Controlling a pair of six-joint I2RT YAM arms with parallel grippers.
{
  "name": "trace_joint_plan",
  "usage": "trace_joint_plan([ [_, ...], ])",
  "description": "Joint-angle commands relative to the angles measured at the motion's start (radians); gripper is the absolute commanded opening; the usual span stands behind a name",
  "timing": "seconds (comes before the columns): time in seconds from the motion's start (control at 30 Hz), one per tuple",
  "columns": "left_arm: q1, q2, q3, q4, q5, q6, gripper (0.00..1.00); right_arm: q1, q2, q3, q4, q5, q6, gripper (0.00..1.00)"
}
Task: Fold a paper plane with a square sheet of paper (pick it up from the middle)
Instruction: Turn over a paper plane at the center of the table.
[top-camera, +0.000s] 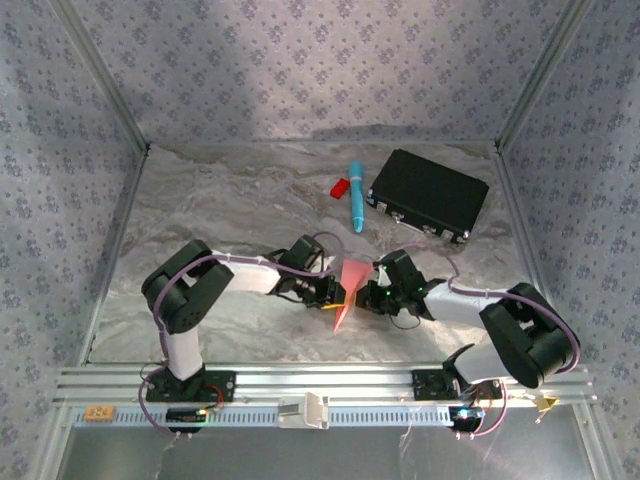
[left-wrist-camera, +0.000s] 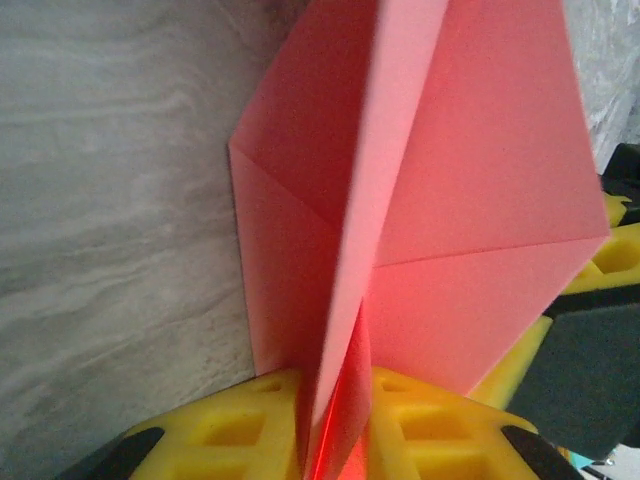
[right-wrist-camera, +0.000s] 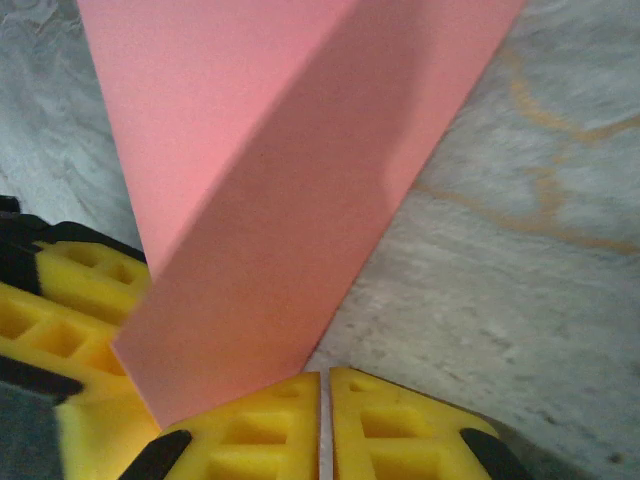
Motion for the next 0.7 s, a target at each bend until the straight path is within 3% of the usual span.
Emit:
trace_joint_plan([
  [0.0,-0.013,0.016,0.013,0.006,0.04,0.011,0.17,0.011,0.013,-0.012,0.014,-0.024,0.012,0.11],
  [0.17,-0.015,-0.027,0.01,-0.019,0.001,0.023,0.1,0.003,-0.01,-0.012,0.0,-0.01,0.011,0.11],
  [0.27,-0.019,-0.093,0.019,-0.104,-0.089,0.057,0.06,-0.007,-0.043,-0.009,-0.032,0.013,0.005,0.11],
  [0.57,-0.049,-0.258,0.153,-0.597,-0.654,0.127,0.02,-0.036,-0.14,0.018,-0.154,0.105,-0.015,0.11],
  [0.67,-0.054,-0.252,0.187,-0.696,-0.771,0.123,0.0,-0.042,-0.153,0.027,-0.165,0.118,-0.012,0.11],
])
